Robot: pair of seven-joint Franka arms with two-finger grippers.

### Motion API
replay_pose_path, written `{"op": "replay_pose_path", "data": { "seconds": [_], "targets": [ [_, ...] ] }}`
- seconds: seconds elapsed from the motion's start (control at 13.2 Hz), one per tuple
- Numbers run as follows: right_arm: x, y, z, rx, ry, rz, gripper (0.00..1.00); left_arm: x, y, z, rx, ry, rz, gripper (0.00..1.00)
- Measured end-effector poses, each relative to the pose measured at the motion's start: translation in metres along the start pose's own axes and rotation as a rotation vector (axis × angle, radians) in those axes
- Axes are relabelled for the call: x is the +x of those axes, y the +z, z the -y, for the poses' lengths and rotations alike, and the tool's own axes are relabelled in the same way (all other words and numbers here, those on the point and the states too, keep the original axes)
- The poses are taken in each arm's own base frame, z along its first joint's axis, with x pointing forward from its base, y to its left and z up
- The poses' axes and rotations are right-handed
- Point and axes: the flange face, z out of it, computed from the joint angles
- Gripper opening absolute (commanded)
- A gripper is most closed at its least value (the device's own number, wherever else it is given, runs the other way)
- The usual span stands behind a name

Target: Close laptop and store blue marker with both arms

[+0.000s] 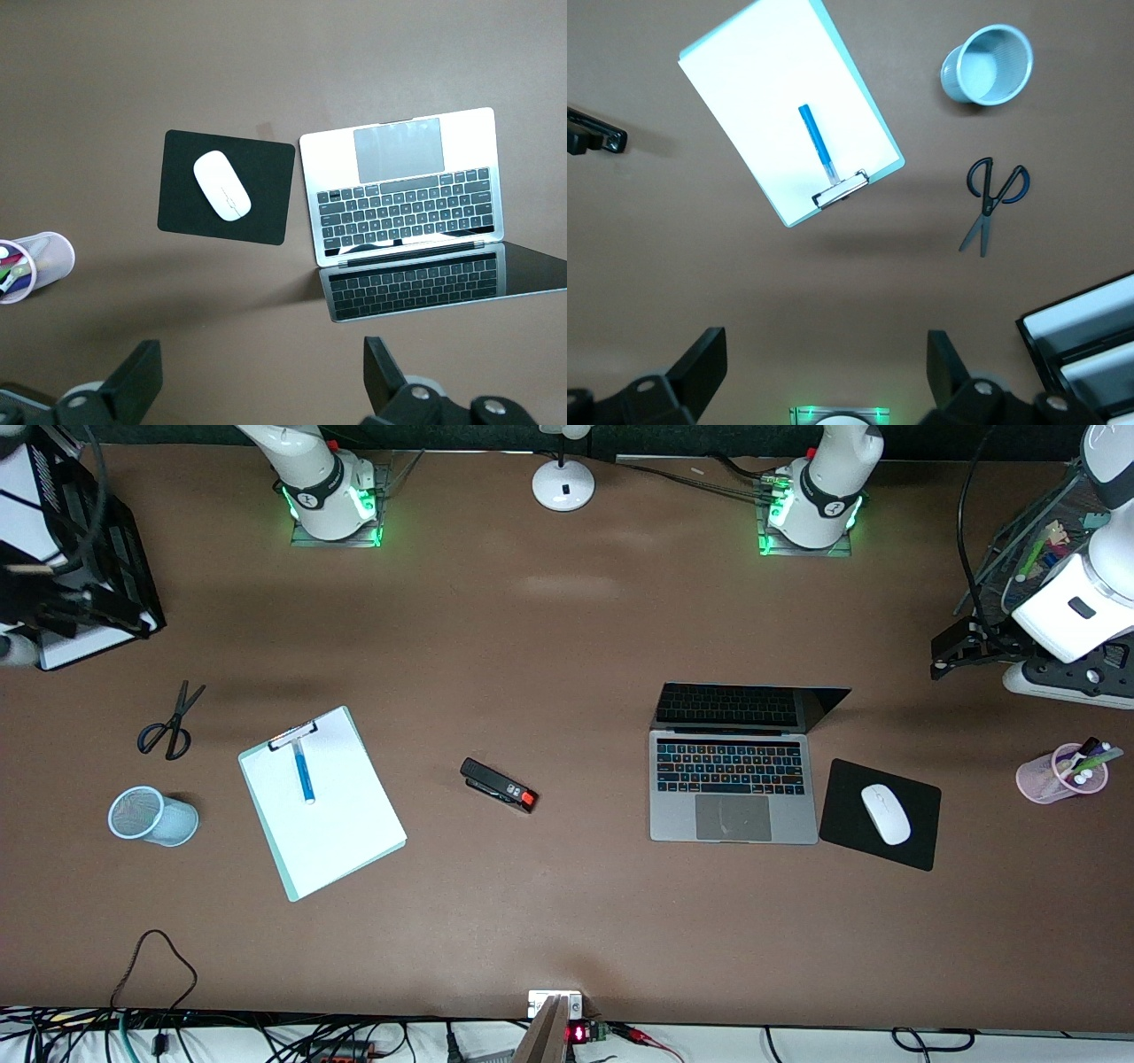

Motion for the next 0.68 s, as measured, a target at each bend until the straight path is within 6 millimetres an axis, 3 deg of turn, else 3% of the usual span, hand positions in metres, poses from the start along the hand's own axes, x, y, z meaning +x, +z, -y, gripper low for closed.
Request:
{"op": "replay_pose_path", "data": {
  "seconds": [0.38, 0.45, 0.53, 0.6, 0.68],
  "targets": [
    [0.05, 0.053, 0.005, -0.007, -0.013, -0.022, 1.0, 0.005, 0.032, 0.002, 0.001, 0.005, 0.089, 1.0],
    [0.058, 0.063, 0.007, -0.008, -0.018, -0.022, 1.0, 0.006, 0.036, 0.003, 0.002, 0.005, 0.096, 0.81],
    [0.065, 0.074, 0.009, -0.008, -0.021, -0.019, 1.0, 0.007, 0.037, 0.003, 0.001, 0.005, 0.1, 0.36],
    [0.072, 0.087, 0.009, -0.009, -0.023, -0.008, 1.0, 0.007, 0.038, 0.003, 0.001, 0.005, 0.105, 0.17],
    [0.079, 0.101, 0.009, -0.008, -0.023, 0.003, 1.0, 0.005, 0.038, 0.001, 0.0, 0.002, 0.116, 0.14]
  ]
}}
